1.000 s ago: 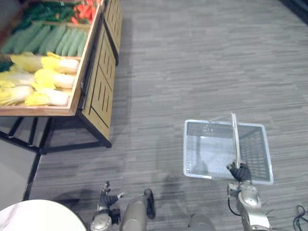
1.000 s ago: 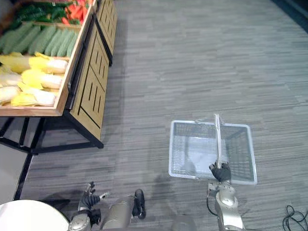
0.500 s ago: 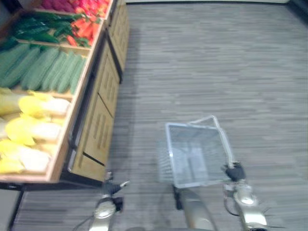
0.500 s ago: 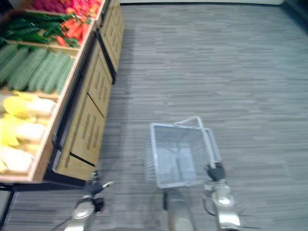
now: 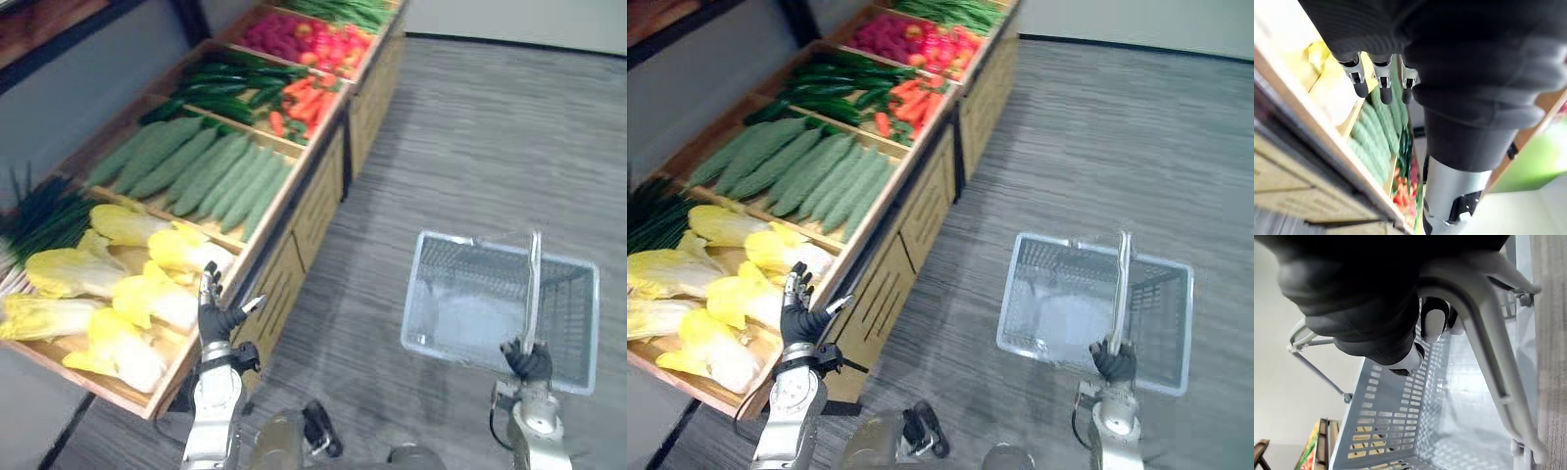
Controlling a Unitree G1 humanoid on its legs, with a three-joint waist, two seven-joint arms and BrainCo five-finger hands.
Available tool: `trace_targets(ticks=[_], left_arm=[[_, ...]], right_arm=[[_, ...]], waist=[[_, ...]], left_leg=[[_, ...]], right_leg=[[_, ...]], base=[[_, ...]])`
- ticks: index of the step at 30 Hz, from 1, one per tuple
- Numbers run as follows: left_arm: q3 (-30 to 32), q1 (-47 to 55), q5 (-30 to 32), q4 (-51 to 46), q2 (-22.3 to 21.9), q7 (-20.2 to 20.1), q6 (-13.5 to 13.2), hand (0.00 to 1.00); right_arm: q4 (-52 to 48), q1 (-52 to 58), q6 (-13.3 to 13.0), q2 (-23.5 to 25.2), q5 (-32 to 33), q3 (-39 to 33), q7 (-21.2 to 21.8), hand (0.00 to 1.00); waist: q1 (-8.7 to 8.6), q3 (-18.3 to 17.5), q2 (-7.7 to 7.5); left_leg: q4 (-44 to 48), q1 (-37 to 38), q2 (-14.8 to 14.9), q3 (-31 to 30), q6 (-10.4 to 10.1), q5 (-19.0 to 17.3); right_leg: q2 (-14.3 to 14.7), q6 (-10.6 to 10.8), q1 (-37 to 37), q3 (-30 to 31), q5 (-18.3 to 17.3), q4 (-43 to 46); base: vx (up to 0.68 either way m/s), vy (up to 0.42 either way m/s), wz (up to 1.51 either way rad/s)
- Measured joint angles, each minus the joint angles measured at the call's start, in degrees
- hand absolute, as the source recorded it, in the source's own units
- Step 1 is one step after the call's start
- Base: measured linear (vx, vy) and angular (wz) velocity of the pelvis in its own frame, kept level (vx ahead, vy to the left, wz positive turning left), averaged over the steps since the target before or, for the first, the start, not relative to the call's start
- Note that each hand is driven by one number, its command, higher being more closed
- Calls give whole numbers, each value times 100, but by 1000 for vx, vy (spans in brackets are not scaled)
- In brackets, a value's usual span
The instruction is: Pick vegetable in the basket
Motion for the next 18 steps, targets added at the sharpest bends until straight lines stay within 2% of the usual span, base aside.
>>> trace_targets(ticks=[1, 2, 4, 5, 6, 7, 8, 9, 10, 11, 13, 14, 18], left_arm=[[-9, 0, 76, -51, 12, 67, 23, 0], [-40, 12, 168, -195, 16, 148, 69, 0], [-67, 26, 242, -343, -19, 205, 73, 0], [-111, 13, 283, -411, -22, 231, 70, 0], [-184, -3, 312, -452, -12, 252, 69, 0], [-205, 3, 316, -489, 1, 252, 69, 0], [-238, -30, 317, -475, 6, 246, 69, 0], [-283, -5, 313, -463, -60, 223, 83, 0], [-309, -5, 313, -465, -123, 172, 81, 0], [-308, -9, 309, -464, -143, 168, 81, 0], [-280, -21, 288, -462, -152, 108, 80, 0], [-274, -28, 266, -461, -153, 40, 81, 0], [-214, -197, 150, -216, -96, -79, 84, 0]], right_arm=[[-3, 1, -1, 27, 1, 10, 34, 100], [-48, 11, -5, 117, 2, 14, 62, 100], [-172, 130, -7, 211, 29, 123, 65, 100], [-326, 269, -42, 308, 57, 189, 68, 100], [-458, 395, -88, 410, 104, 228, 66, 100], [-487, 482, -112, 449, 136, 273, 66, 100], [-462, 631, -137, 446, 232, 337, 59, 100], [-422, 683, -121, 432, 281, 337, 43, 100], [-426, 781, -118, 414, 291, 321, 33, 100], [-430, 860, -117, 347, 333, 321, 35, 100], [-428, 958, -92, 311, 395, 232, 54, 100], [-428, 1014, -91, 294, 395, 216, 60, 100], [-423, 1126, -89, 295, 508, 195, 66, 100]], waist=[[11, 2, -8], [40, 4, -22], [39, 1, -29], [48, -7, -45], [87, -22, -94], [107, -63, -188], [47, -67, -331], [71, -111, -262], [202, -152, -205], [245, -161, -183], [301, -174, -161], [307, -176, -158], [310, -200, -194]], left_leg=[[-2, 43, 11, -116, -1, -1], [11, 137, 66, -371, -52, -26], [124, 215, 197, -632, -186, -101], [321, 212, 307, -855, -320, -181], [574, 162, 401, -1050, -544, -316], [729, 44, 400, -1161, -675, -395], [1035, -97, 443, -1375, -938, -664], [1058, -141, 565, -1486, -973, -719], [1019, -189, 730, -1529, -1028, -700], [934, -202, 839, -1527, -1184, -601], [710, -191, 965, -1528, -1350, -461], [613, -196, 1030, -1523, -1380, -366], [444, -234, 1097, -1450, -1293, -138]], right_leg=[[101, -29, -207, 210, -58, -3], [395, -97, -633, 754, -183, -226], [745, -112, -910, 1371, -259, -610], [993, -103, -1066, 1832, -250, -992], [1164, -39, -1100, 2243, -154, -1480], [1132, -24, -1091, 2400, 56, -1853], [1068, 104, -1061, 2237, 421, -1913], [1101, 24, -1037, 2030, 369, -1896], [1141, -96, -1045, 1795, 295, -1852], [1140, -162, -1048, 1567, 266, -1851], [1140, -233, -992, 1274, 282, -1891], [1139, -275, -867, 1097, 306, -2006], [1050, -372, -653, 728, 369, -2259]], base=[[394, -191, 126], [316, -188, 86], [283, -251, 94], [307, -357, 121], [216, -328, 121], [186, -368, 152], [132, -297, 131], [176, -338, 133], [164, -296, 93], [145, -287, 83], [57, -254, 72], [1, -191, 63], [-69, -87, 53]])
